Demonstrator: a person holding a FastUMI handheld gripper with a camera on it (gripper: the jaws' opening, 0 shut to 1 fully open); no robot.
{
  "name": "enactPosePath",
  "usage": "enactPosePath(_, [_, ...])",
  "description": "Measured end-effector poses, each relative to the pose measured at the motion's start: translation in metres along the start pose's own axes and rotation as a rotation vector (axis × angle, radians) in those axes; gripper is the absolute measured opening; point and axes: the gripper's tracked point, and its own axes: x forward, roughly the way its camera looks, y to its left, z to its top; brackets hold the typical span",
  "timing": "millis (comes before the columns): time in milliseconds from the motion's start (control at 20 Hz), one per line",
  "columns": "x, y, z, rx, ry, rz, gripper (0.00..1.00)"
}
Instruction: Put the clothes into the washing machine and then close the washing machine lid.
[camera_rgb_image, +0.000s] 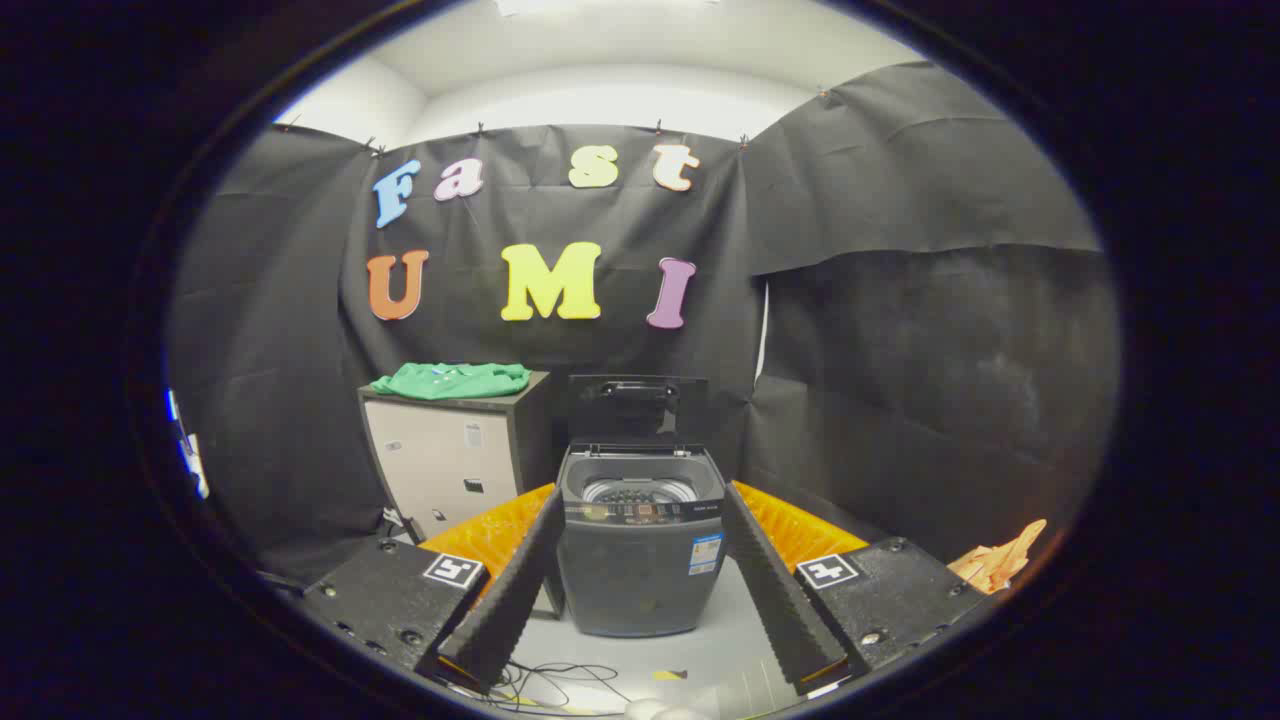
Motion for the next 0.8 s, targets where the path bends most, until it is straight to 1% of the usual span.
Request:
enactPosePath(200, [-0.003, 0.002, 0.003, -0.024, -0.005, -0.001, 0.99])
enactPosePath(450, [-0.001, 0.003, 0.003, 0.006, 0.002, -0.017, 0.99])
enactPosePath(600, [0.002, 0.006, 0.009, -0.003, -0.007, -0.024, 0.99])
enactPosePath(800, [0.008, 0.012, 0.014, 0.021, 0.005, -0.025, 0.99])
